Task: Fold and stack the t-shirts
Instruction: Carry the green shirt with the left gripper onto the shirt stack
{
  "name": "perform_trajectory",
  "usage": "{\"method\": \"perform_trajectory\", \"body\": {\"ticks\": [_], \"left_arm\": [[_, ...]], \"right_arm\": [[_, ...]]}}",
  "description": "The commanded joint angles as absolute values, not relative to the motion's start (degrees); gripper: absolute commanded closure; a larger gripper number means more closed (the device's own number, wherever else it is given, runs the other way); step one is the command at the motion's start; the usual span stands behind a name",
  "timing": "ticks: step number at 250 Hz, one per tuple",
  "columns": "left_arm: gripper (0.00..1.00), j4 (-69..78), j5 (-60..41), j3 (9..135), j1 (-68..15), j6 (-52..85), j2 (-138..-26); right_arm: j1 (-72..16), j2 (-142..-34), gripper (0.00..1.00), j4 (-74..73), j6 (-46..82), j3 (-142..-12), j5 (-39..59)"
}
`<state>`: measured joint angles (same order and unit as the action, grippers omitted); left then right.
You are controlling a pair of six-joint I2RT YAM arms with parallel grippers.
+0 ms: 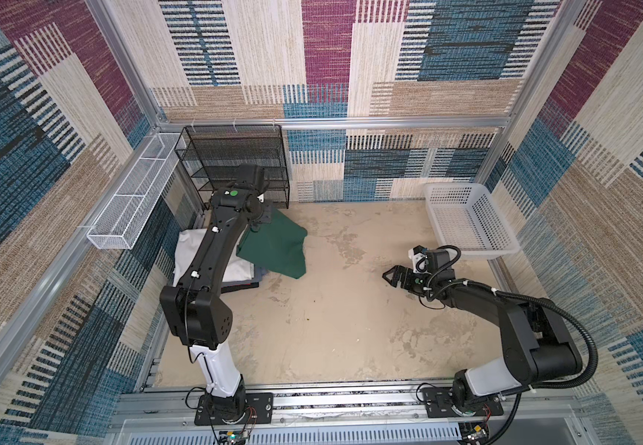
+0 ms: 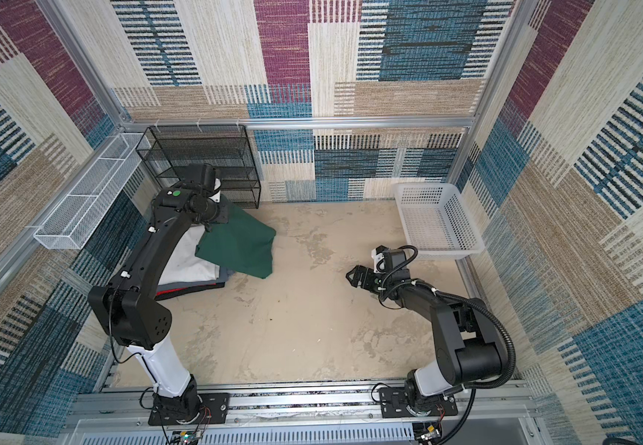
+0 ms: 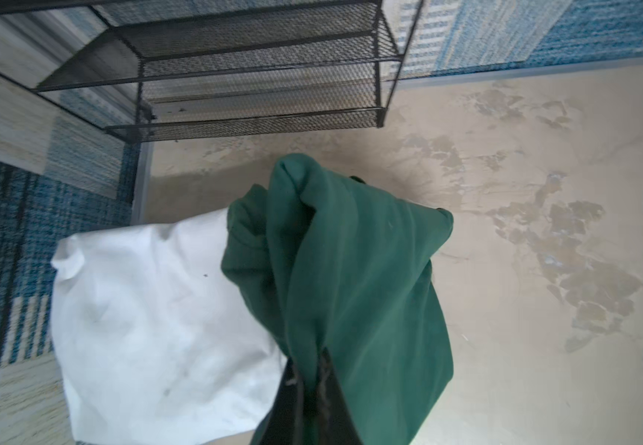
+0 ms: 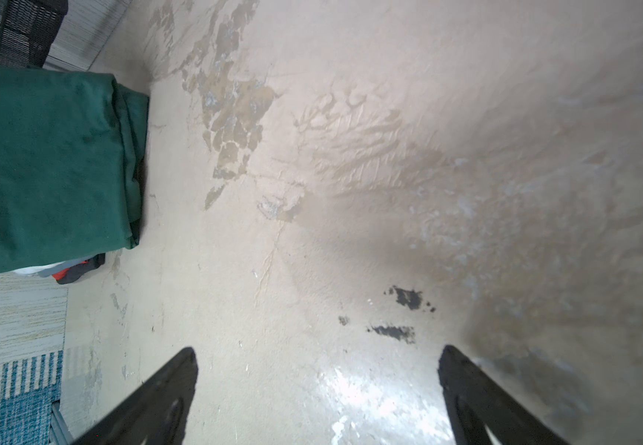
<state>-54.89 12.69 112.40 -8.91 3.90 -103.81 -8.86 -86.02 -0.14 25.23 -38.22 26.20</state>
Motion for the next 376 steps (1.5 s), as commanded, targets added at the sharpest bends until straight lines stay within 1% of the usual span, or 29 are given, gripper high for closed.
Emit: {"method": "perform_trajectory", "body": {"ticks": [1, 41, 92, 157, 212, 254, 258, 265, 268, 281, 298, 303, 309, 319, 329, 376], "left_arm": [[1.0, -54.0, 11.5, 111.5, -5.7, 1.3, -101.1], [1.0, -53.2, 10.7, 110.5, -1.3, -1.5, -97.8], [1.0, -51.5, 7.8, 109.8, 5.9, -1.1, -94.8], [1.0, -50.7, 7.9, 110.2, 11.6, -1.2, -94.5], [1.0, -49.8, 14.9, 108.2, 14.8, 1.8, -96.0], [1.0, -49.2, 22.0, 107.2, 15.0, 3.4, -98.1], [0.93, -49.7, 22.9, 107.5, 15.0, 3.9, -98.5], [0.72, -50.5, 24.8, 107.9, 15.0, 5.0, -99.1], [0.66, -50.9, 25.6, 108.0, 15.1, 5.6, -99.3], [0.55, -51.6, 27.1, 107.8, 15.0, 6.9, -99.8], [0.36, -50.5, 26.7, 105.7, 14.9, 7.8, -99.5], [0.28, -50.1, 26.5, 105.0, 14.9, 7.9, -99.3], [0.16, -49.7, 26.4, 104.2, 14.8, 8.1, -99.1], [0.07, -48.9, 26.3, 102.9, 14.6, 8.3, -98.7], [0.0, -48.0, 26.2, 101.6, 14.4, 8.3, -98.3], [0.0, -45.6, 24.2, 97.6, 12.0, 10.4, -95.6]], "right_arm": [[-8.8, -86.1, 0.01, -2.4, 25.0, -38.5, 28.3], [-8.8, -86.2, 0.01, -2.6, 25.0, -38.1, 28.3], [-8.8, -85.9, 0.01, -2.6, 25.2, -38.5, 28.8], [-8.8, -85.9, 0.01, -3.0, 25.6, -38.4, 29.2], [-8.8, -86.3, 0.01, -2.9, 25.6, -38.3, 29.1], [-8.8, -86.5, 0.02, -2.8, 25.3, -38.8, 29.4], [-8.8, -86.5, 0.01, -2.7, 25.3, -38.7, 29.4], [-8.8, -86.5, 0.01, -2.7, 25.2, -38.8, 29.5], [-8.8, -86.5, 0.01, -2.6, 25.3, -38.8, 29.5], [-8.8, -86.3, 0.01, -2.6, 25.2, -38.7, 29.5], [-8.8, -86.1, 0.01, -2.6, 25.3, -38.5, 29.6], [-8.8, -86.0, 0.01, -2.6, 25.2, -38.5, 29.6], [-8.8, -85.9, 0.01, -2.6, 25.2, -38.5, 29.6], [-8.8, -85.9, 0.01, -2.7, 25.3, -38.5, 29.7], [-8.8, -85.8, 0.01, -2.8, 25.2, -38.6, 29.9], [-8.8, -85.0, 0.01, -3.9, 25.3, -38.4, 30.3]]}}
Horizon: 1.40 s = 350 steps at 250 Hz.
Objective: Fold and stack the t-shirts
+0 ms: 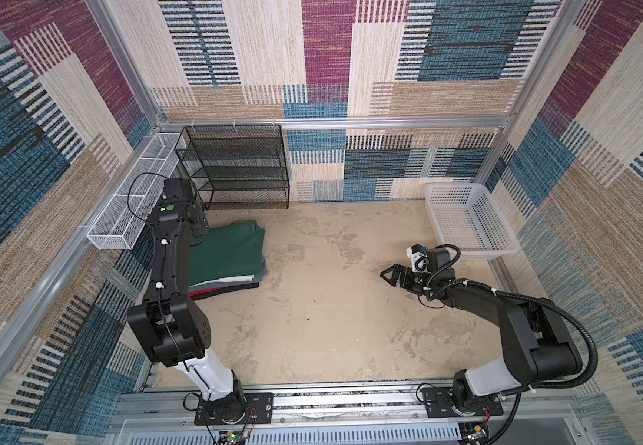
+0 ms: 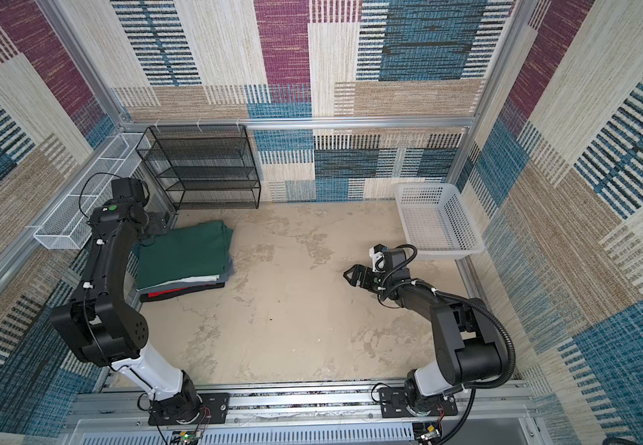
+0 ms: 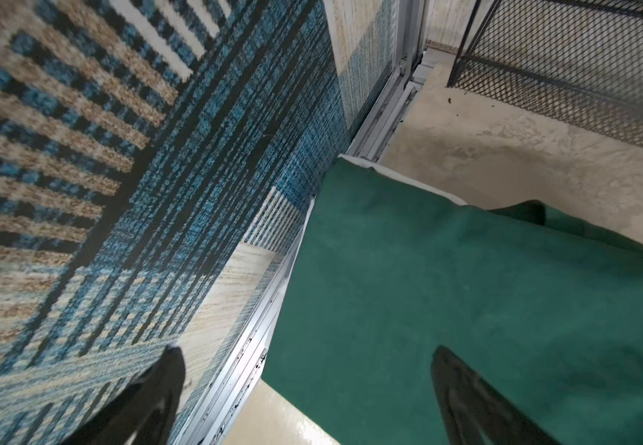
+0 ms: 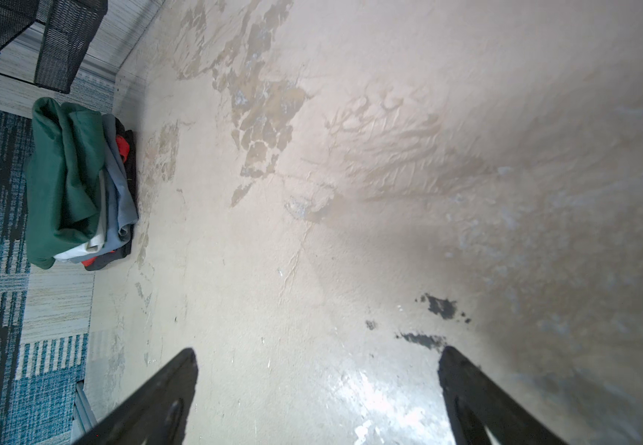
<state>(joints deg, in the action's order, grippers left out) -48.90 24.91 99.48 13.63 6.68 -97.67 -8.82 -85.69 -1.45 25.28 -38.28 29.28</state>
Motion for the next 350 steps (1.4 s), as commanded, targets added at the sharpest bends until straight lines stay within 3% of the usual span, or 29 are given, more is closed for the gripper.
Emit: {"method": "perform_trajectory", "body": {"ticks": [1, 27, 83, 132, 171, 223, 267, 304, 350], "left_arm": [[0.0, -45.6, 24.1, 97.6, 11.9, 10.5, -95.5], [0.0, -41.3, 25.4, 90.9, 7.8, 12.5, -90.8], [0.0, -17.7, 22.7, 66.2, -1.8, 17.1, -76.3], [0.0, -7.2, 23.9, 53.1, -7.5, 16.7, -71.4], [0.0, 3.4, 24.6, 42.8, -7.6, 14.9, -70.0], [0.0, 12.1, 25.7, 36.8, -7.5, 8.6, -72.8], [0.0, 27.8, 19.1, 26.4, -7.5, 4.4, -73.9], [0.0, 38.1, 22.2, 21.5, -7.3, 0.5, -75.1], [0.0, 50.9, 21.2, 17.7, -6.8, -2.6, -79.0]], "right_arm": [[-8.8, -85.0, 0.02, -3.9, 25.3, -38.3, 30.3], [-8.8, -85.1, 0.01, -4.4, 25.8, -38.7, 30.4], [-8.8, -83.6, 0.01, -2.3, 25.6, -40.7, 30.6], [-8.8, -77.4, 0.02, 2.9, 23.4, -40.8, 24.9], [-8.8, -70.9, 0.01, 7.1, 21.6, -41.7, 17.6], [-8.8, -62.4, 0.02, 9.0, 21.4, -41.0, -1.3], [-8.7, -51.1, 0.02, -4.8, 18.3, -32.3, -12.6], [-8.7, -41.4, 0.02, -23.1, 12.9, -18.6, -20.1], [-8.6, -44.4, 0.02, -37.9, 10.5, -10.8, -29.2]]}}
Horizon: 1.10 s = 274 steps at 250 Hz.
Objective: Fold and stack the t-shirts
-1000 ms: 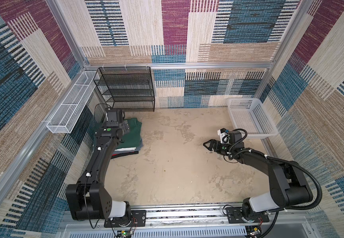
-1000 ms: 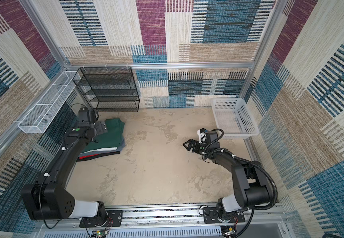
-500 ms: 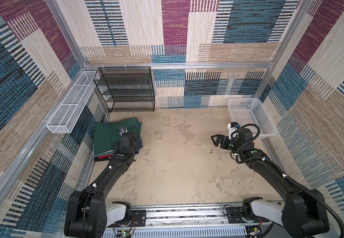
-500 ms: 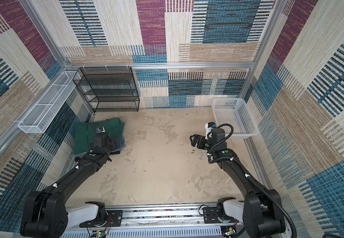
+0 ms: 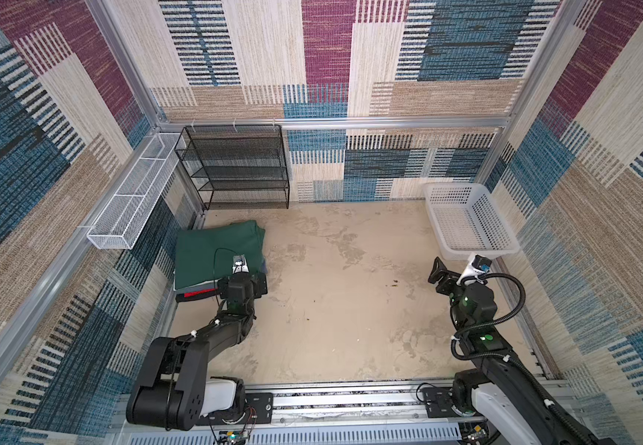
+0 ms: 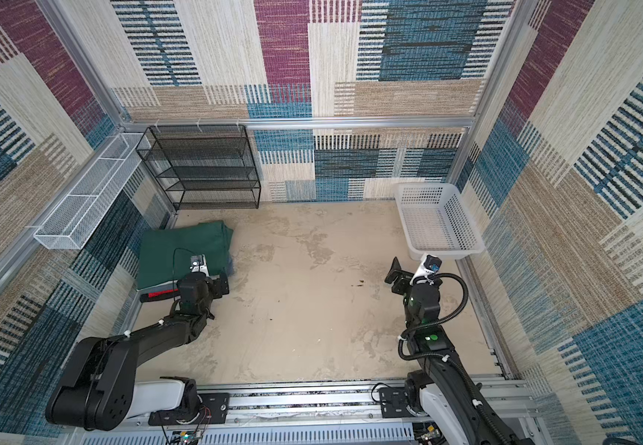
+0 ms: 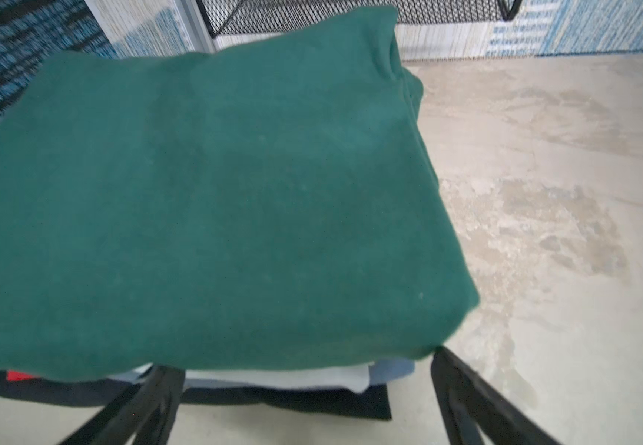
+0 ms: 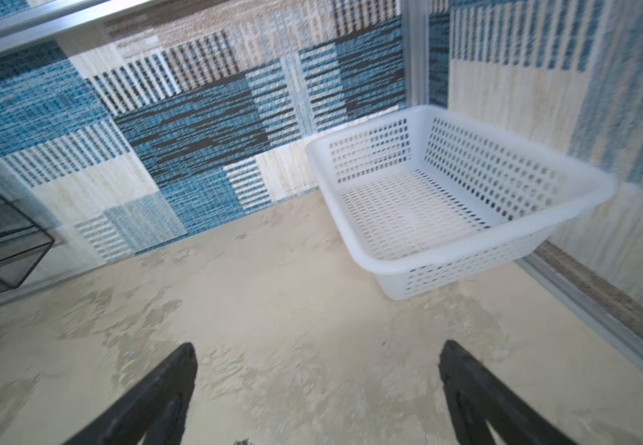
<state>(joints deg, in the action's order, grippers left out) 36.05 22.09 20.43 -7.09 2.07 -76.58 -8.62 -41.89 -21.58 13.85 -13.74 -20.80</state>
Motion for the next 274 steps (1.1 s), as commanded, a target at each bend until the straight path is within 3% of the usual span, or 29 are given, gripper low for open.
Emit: {"method": "perform_trajectory", "body": {"ticks": [1, 31, 66, 80, 103, 121, 156, 180, 212, 229, 240, 274], "left_arm": [[0.0, 51.5, 21.1, 17.5, -6.8, -2.7, -79.2], [0.0, 61.8, 18.8, 16.3, -6.4, -3.8, -86.1], [0.0, 52.8, 18.2, 19.2, -4.9, -0.7, -85.2], [0.0, 55.4, 17.1, 20.8, -3.9, -1.4, -88.9], [0.0, 43.2, 13.4, 24.9, -0.9, 2.2, -86.7], [0.0, 49.7, 12.8, 23.1, 0.0, 2.2, -88.1], [0.0, 48.7, 12.8, 23.4, 0.2, 2.6, -88.0], [0.0, 48.4, 12.8, 23.4, 0.2, 2.7, -87.8], [0.0, 47.7, 10.6, 24.0, 0.1, 1.6, -88.0], [0.0, 47.5, 10.4, 23.9, 0.0, 1.6, -87.7], [0.0, 47.8, 10.4, 23.9, 0.0, 1.6, -87.9], [0.0, 47.4, 10.3, 23.9, 0.0, 1.6, -87.8]], "right_arm": [[-8.6, -44.7, 0.02, -38.3, 10.4, -10.7, -29.2], [-8.6, -51.9, 0.01, -51.1, 4.7, -6.7, -32.5], [-8.6, -61.6, 0.02, -64.5, 0.6, -3.2, -35.1], [-8.5, -65.6, 0.02, -69.9, 0.9, -2.0, -35.6], [-8.5, -72.1, 0.02, -81.6, -0.2, -0.3, -34.1], [-8.4, -76.7, 0.02, -89.1, -2.1, 0.1, -33.1], [-8.0, -86.5, 0.02, -97.8, -3.3, -1.5, -27.6], [-7.6, -84.7, 0.02, -89.2, -4.6, -3.4, -17.8], [-3.3, -90.7, 0.02, -90.1, -2.0, -6.4, -11.7], [-1.5, -88.1, 0.02, -75.3, -1.0, -11.5, -6.2], [0.4, -89.3, 0.02, -78.4, 0.0, -11.2, -2.0], [0.7, -88.8, 0.02, -77.1, 0.2, -11.4, -1.8]]}}
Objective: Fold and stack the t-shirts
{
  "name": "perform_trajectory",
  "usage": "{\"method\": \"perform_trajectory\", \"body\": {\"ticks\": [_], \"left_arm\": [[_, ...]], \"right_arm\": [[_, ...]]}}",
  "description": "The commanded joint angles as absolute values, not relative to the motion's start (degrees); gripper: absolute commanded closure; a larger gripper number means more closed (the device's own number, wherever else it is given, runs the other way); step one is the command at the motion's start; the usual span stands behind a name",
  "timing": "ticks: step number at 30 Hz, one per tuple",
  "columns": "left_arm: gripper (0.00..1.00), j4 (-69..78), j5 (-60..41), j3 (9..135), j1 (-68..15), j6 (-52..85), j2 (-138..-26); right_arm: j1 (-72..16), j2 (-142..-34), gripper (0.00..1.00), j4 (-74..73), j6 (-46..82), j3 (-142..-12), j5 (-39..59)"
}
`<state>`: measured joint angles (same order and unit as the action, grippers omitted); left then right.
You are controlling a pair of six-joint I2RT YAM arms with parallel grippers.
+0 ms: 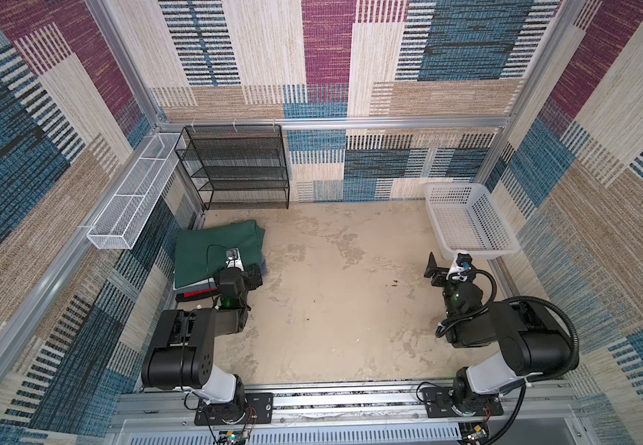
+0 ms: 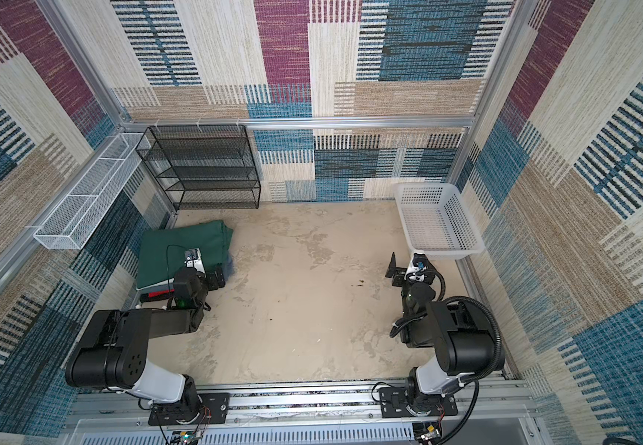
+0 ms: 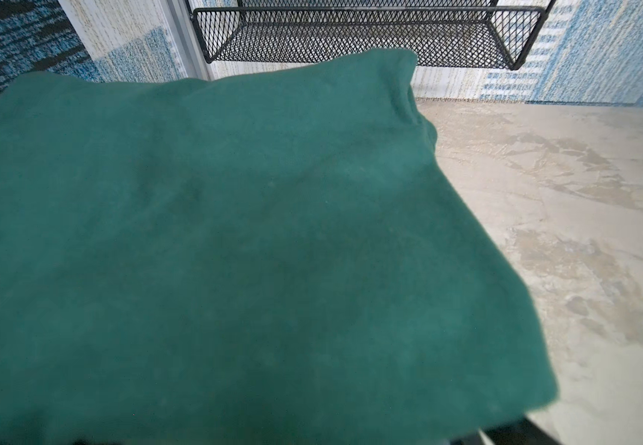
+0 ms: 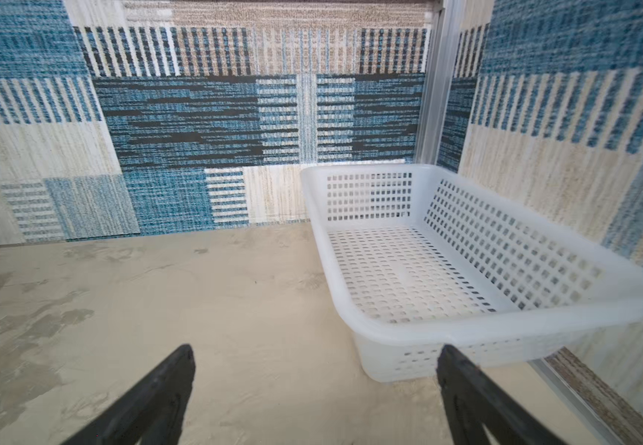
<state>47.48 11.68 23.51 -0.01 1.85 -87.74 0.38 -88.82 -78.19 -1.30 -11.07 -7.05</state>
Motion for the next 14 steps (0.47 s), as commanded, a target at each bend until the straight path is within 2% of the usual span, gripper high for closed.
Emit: {"method": "perform_trajectory", "body": {"ticks": [1, 14], "left_arm": [[0.0, 47.4, 10.3, 23.9, 0.0, 1.7, -87.8], [0.0, 48.2, 7.1, 23.7, -0.2, 0.0, -88.0]], "right_arm": [[0.6, -88.7, 0.02, -76.9, 0.2, -11.3, -1.8], [0.7, -88.6, 0.02, -77.8, 0.0, -11.0, -1.9]]}}
